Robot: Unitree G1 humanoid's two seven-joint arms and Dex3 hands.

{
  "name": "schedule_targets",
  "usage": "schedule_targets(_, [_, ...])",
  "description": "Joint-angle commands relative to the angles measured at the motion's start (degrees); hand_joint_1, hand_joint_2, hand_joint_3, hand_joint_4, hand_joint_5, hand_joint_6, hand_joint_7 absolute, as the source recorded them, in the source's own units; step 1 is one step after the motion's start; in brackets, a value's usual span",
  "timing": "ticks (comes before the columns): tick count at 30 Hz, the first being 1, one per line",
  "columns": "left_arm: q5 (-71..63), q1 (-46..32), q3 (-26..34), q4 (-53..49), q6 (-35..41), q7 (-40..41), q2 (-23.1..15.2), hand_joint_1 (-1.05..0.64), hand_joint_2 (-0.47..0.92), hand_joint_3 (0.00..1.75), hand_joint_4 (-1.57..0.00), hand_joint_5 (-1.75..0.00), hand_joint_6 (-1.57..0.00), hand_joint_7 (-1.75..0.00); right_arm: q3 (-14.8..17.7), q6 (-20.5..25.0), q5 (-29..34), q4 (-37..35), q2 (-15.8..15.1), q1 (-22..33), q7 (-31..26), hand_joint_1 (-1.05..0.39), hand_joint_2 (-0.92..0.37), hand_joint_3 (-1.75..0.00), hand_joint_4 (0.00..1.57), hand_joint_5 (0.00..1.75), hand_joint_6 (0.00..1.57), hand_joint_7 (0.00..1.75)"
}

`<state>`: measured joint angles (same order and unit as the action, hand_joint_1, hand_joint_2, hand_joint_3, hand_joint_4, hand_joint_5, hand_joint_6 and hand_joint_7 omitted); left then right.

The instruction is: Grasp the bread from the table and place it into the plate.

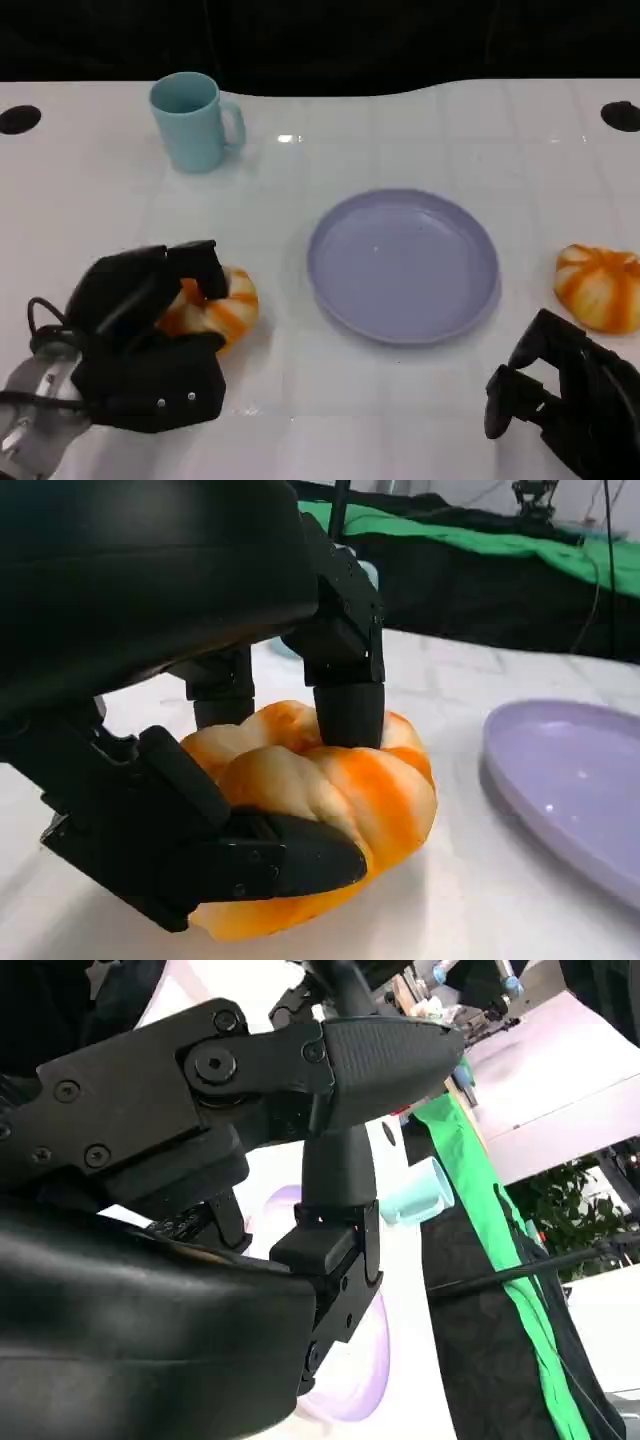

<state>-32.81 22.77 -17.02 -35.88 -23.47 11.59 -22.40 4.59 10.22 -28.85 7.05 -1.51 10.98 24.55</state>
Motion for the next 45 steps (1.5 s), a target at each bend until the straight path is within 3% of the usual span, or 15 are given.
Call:
schedule_targets(1, [1.1, 0.3, 1.0, 1.2, 0.7, -1.0, -0.2, -0.23, 0.49, 1.24, -0.89, -1.75, -0.75, -1.75, 0.7, -0.3, -0.2, -0.2, -0.2, -0.2, -0.3, -0.59, -0.92, -0.34, 0.74, 1.75, 0.6, 1.58])
schedule_targets(7, [2.8, 2.4, 2.2, 6.2, 2.7, -2.3, 2.3, -0.23, 0.47, 1.17, -0.87, -1.75, -0.7, -1.75, 0.8, -0.3, -0.5, -0.4, -0.6, -0.4, 0.3, -0.58, -0.92, -0.36, 0.74, 1.75, 0.6, 1.58])
schedule_targets(11, [3.5, 5.4, 2.2, 5.4, 2.8, -3.3, 3.9, -0.2, 0.43, 1.31, -0.89, -1.75, -0.71, -1.75, 0.8, -0.4, -0.3, -0.8, -0.7, -0.5, 0.7, -0.58, -0.92, -0.37, 0.73, 1.75, 0.59, 1.59])
schedule_targets(17, [2.7, 10.4, 1.3, 1.5, 0.2, -2.4, 5.7, -0.16, 0.41, 1.24, -0.87, -1.75, -0.69, -1.75, 0.7, -0.8, 0.4, -0.7, -0.5, -0.5, 0.1, -0.58, -0.92, -0.35, 0.74, 1.75, 0.59, 1.59])
schedule_targets(20, [1.8, 14.1, 0.4, -2.1, -0.8, -1.2, 7.7, -0.15, 0.42, 1.31, -0.9, -1.75, -0.72, -1.75, 0.8, -0.7, 0.0, -0.9, -0.7, -0.5, 0.6, -0.58, -0.92, -0.35, 0.74, 1.75, 0.6, 1.58])
schedule_targets(22, [1.1, 16.0, -0.4, -4.1, -1.4, -0.8, 8.7, -0.14, 0.42, 1.33, -0.84, -1.64, -0.72, -1.75, 0.8, -0.5, -0.2, -0.7, -0.6, -0.4, 0.5, -0.58, -0.92, -0.35, 0.74, 1.75, 0.6, 1.58])
schedule_targets(25, [0.5, 18.2, -1.4, -6.3, -2.0, -0.5, 10.0, -0.13, 0.41, 1.33, -0.85, -1.74, -0.72, -1.75, 0.7, -0.3, -0.1, -0.1, -0.6, 0.0, 0.1, -0.58, -0.92, -0.36, 0.74, 1.75, 0.6, 1.58])
schedule_targets(37, [-1.9, 25.8, -5.6, -14.8, -2.0, 0.8, 17.0, -0.18, 0.46, 1.36, -0.95, -1.75, -0.74, -1.75, 0.8, 0.3, -0.2, 1.0, -0.7, 0.8, -0.3, -0.58, -0.92, -0.37, 0.73, 1.75, 0.57, 1.61])
schedule_targets(45, [-2.8, 30.2, -8.3, -20.5, -0.5, 0.2, 20.8, -0.21, 0.5, 1.25, -0.91, -1.75, -0.71, -1.75, 0.9, 1.0, -0.5, 1.6, -0.7, 1.1, -0.5, -0.57, -0.92, -0.37, 0.73, 1.75, 0.57, 1.61])
